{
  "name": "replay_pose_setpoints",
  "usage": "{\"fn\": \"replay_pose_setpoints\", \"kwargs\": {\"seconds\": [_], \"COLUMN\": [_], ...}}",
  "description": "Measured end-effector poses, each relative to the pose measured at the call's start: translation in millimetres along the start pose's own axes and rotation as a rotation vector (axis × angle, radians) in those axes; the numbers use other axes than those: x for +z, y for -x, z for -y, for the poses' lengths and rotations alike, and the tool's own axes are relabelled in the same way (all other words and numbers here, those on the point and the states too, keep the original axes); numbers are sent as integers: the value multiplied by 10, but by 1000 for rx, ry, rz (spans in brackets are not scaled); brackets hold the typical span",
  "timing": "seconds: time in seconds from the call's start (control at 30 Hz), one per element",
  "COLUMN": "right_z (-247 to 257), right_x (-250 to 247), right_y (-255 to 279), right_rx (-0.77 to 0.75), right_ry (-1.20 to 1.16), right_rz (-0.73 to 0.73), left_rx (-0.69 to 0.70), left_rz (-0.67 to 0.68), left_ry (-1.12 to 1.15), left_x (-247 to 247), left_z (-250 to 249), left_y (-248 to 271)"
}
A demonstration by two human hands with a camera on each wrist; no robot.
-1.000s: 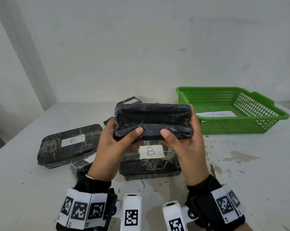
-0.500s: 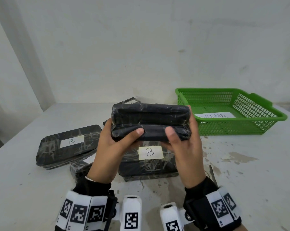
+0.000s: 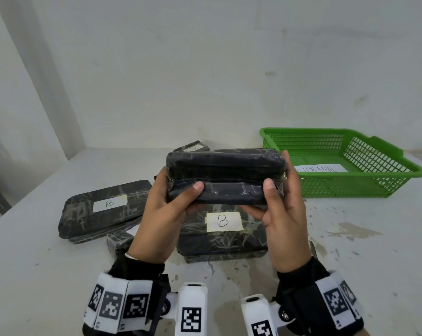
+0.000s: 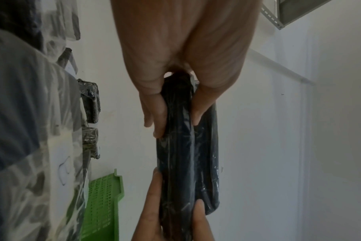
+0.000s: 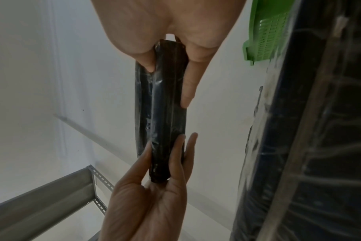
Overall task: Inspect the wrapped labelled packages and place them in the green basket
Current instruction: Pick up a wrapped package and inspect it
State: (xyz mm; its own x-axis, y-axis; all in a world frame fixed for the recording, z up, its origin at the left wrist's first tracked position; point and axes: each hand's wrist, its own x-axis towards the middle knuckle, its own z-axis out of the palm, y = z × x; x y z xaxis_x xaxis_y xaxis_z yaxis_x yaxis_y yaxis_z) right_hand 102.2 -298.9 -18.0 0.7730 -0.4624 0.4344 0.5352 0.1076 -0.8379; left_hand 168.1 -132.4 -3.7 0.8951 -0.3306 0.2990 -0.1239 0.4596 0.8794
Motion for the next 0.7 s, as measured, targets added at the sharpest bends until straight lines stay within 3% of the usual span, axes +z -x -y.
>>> {"fn": "replay_pose_setpoints", "kwargs": {"seconds": [0.1, 0.23, 0.37, 0.47, 0.53, 0.7], "right_z": [20, 95, 71, 45, 34, 77], "right_x": [-5, 24, 25, -12, -32, 14], "right_y": [-1, 32, 7, -30, -39, 9], "right_rx": [47, 59, 194, 203, 186, 88], "right_ry": [-12, 39, 24, 27, 55, 108], "right_rz": [-16, 66, -19, -66, -90, 24], "left_rx": [26, 42, 62, -12, -49, -32], "left_rz": [6, 31, 56, 110, 65, -51], "left_ry": [22, 23, -98, -37, 51, -28], "left_x": [3, -36, -81, -47, -9, 21], "left_z": [19, 44, 38, 1, -42, -27], "left_y": [-8, -21, -24, -12, 3, -4]}}
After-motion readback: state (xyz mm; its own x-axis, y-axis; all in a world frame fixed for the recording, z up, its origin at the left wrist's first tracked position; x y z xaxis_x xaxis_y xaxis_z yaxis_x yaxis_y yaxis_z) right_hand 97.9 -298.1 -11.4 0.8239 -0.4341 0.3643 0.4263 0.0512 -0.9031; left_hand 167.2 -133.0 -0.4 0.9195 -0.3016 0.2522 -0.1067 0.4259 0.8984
